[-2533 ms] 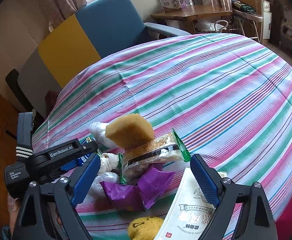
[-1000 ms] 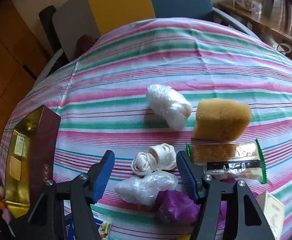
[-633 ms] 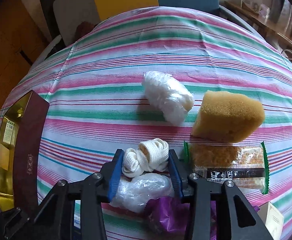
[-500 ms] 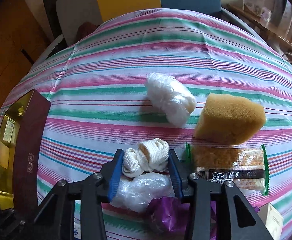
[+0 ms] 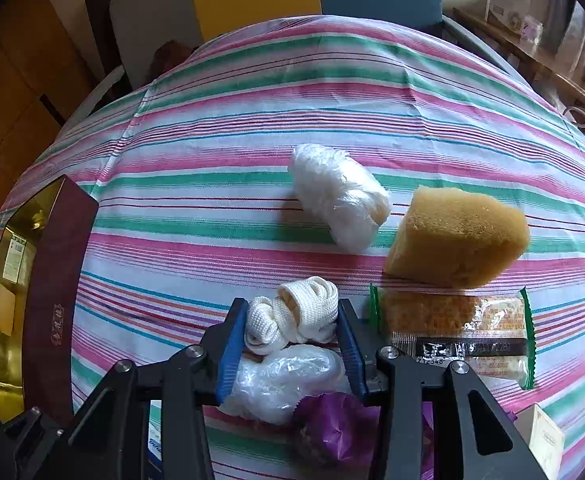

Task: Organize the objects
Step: 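Place the tissue pack in the tray with the left tool while the right tool drops the rope bundle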

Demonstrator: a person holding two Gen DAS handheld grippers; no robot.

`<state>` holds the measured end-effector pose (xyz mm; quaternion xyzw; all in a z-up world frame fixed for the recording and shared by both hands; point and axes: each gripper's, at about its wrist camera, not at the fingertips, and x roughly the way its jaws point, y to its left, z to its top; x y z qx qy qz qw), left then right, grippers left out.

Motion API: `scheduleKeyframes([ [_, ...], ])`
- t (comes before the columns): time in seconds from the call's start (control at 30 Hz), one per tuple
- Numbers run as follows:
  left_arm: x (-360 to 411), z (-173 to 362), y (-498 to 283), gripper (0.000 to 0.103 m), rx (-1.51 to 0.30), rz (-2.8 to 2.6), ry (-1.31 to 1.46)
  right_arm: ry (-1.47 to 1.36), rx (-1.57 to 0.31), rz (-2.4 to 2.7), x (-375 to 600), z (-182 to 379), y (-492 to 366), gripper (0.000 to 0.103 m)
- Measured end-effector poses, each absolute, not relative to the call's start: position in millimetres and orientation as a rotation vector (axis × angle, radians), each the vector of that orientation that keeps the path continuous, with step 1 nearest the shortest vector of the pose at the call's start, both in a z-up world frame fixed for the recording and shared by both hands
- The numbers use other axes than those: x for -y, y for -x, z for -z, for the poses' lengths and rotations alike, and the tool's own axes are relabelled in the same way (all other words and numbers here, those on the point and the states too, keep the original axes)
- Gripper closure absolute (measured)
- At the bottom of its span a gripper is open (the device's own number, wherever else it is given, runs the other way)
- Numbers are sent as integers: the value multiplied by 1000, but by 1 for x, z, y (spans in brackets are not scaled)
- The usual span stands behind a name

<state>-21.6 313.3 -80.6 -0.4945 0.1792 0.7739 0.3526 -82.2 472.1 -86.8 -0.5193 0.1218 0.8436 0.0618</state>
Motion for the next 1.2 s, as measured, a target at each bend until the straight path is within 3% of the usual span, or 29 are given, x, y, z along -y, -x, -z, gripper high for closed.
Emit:
scheduleKeyframes([
  [0.4, -267, 29, 6, 51, -277, -2070, 1146, 1568, -283, -2558, -464, 89, 82, 59],
  [0.63, -164, -3, 35, 51, -129, -2288, 1140, 1550, -213, -2562, -460, 88, 80, 60],
  [0.9, -34, 29, 60, 51, -69, -2549, 1362, 1550, -136, -2563, -453, 88, 81, 60],
  [1.2, -19, 56, 70, 49, -82, -2580, 1423, 1546, -138, -2561, -452, 87, 81, 60],
])
